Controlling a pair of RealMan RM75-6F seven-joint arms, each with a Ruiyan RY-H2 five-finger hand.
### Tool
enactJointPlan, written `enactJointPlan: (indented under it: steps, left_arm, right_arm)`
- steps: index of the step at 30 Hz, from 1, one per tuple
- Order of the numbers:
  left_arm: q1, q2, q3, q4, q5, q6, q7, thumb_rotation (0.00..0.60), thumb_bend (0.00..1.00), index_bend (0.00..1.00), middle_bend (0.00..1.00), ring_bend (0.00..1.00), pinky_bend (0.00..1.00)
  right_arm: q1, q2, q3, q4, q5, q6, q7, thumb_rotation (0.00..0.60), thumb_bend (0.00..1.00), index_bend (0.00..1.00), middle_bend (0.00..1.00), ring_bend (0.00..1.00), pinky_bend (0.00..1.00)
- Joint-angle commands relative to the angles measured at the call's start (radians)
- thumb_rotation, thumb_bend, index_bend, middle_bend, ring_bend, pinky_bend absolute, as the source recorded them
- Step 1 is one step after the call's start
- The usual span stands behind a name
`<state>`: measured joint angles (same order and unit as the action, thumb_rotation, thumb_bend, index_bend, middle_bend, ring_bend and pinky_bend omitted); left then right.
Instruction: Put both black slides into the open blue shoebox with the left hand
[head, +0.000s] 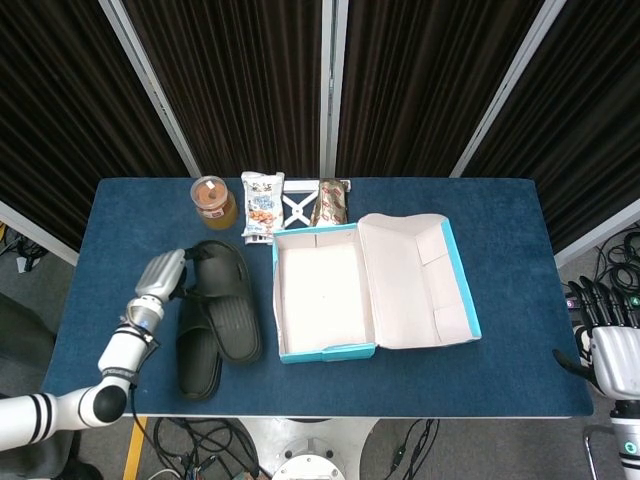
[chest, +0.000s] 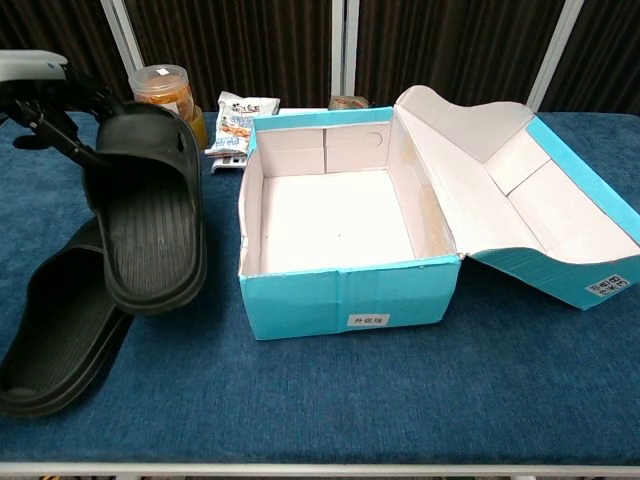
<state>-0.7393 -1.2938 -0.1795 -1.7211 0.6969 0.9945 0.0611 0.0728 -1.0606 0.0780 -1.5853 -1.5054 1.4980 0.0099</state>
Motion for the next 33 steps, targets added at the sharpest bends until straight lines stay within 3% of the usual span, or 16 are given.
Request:
enactJointPlan:
  steps: [1, 5, 14, 23, 33]
  left_arm:
    - [0.058, 0.033, -0.076, 0.017, 0.077, 0.016, -0.151, 0.6, 0.01, 0.48, 0.51, 0.84, 0.89]
    - [0.065, 0.005, -0.154, 0.058, 0.212, -0.027, -0.354, 0.6, 0.01, 0.47, 0.51, 0.83, 0.89]
    - [-0.076, -0.22, -0.221, 0.302, 0.457, -0.158, -0.644, 0.6, 0.01, 0.43, 0.48, 0.8, 0.85]
    - [-0.212, -0.466, -0.213, 0.627, 0.57, -0.134, -0.698, 0.6, 0.01, 0.39, 0.43, 0.8, 0.82]
    - [-0.258, -0.64, -0.196, 0.851, 0.602, -0.081, -0.772, 0.6, 0.01, 0.39, 0.43, 0.8, 0.81]
  right_arm:
    - [0.002, 0.002, 0.002, -0.002, 0.001, -0.001, -0.003, 0.6, 0.03, 0.0, 0.03, 0.0, 0.0]
    - [0.007, 0.011, 0.006, -0.013, 0.001, -0.004, -0.017, 0.6, 0.03, 0.0, 0.03, 0.0, 0.0]
    - [0.011, 0.044, 0.013, -0.057, 0.009, -0.006, -0.058, 0.6, 0.03, 0.0, 0.03, 0.0, 0.0]
    - [-0.002, 0.062, 0.012, -0.081, 0.035, -0.004, -0.073, 0.6, 0.03, 0.0, 0.03, 0.0, 0.0]
    - [-0.003, 0.07, 0.012, -0.105, 0.053, -0.014, -0.096, 0.6, 0.03, 0.0, 0.03, 0.0, 0.0]
